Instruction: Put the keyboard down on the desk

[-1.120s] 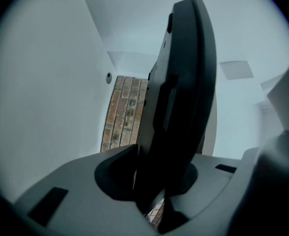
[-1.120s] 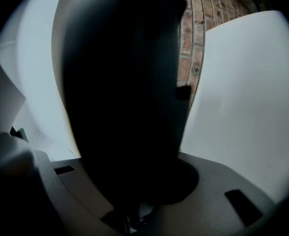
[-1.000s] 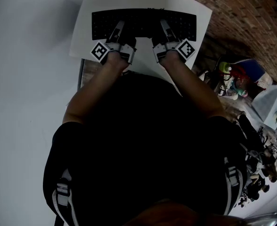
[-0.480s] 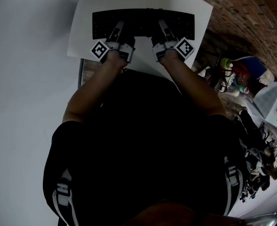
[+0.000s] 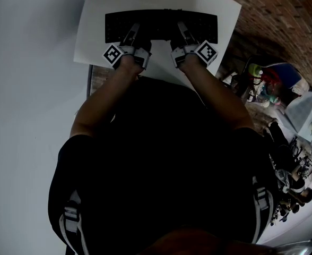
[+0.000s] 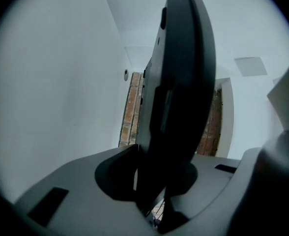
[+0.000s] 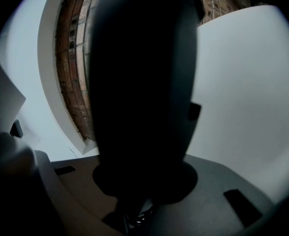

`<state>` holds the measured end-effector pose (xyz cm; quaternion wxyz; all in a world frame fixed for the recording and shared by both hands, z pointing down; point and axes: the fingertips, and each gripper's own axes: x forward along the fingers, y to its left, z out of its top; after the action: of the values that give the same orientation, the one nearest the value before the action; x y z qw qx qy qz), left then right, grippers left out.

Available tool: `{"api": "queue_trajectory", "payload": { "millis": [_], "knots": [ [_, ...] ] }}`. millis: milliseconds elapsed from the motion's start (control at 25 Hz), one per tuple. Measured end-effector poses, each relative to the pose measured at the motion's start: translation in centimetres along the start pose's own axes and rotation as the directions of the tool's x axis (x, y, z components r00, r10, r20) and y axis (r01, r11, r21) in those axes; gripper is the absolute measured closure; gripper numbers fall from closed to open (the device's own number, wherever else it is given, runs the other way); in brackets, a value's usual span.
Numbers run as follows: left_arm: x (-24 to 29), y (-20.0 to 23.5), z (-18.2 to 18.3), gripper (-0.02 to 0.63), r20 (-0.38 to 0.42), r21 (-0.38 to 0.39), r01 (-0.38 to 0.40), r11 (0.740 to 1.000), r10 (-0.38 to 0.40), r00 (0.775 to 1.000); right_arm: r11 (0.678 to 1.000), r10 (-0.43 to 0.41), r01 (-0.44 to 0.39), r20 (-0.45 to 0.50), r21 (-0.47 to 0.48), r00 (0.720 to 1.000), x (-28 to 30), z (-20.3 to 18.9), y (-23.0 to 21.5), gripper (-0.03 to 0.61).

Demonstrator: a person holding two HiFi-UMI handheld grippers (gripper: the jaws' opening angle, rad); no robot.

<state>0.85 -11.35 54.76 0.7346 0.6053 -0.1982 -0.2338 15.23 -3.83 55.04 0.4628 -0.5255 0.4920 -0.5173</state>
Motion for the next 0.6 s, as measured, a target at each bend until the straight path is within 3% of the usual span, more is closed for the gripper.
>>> {"api": "queue_trajectory", "payload": {
  "millis": [600],
  "knots": [
    [-0.2, 3.0, 0.7, 0.525, 0.003, -0.010, -0.043, 0.999, 0.044, 0.999, 0.998, -0.061, 0.061, -0.015, 0.009, 0.998, 0.2, -0.2, -3.5, 0.459]
  ]
}}
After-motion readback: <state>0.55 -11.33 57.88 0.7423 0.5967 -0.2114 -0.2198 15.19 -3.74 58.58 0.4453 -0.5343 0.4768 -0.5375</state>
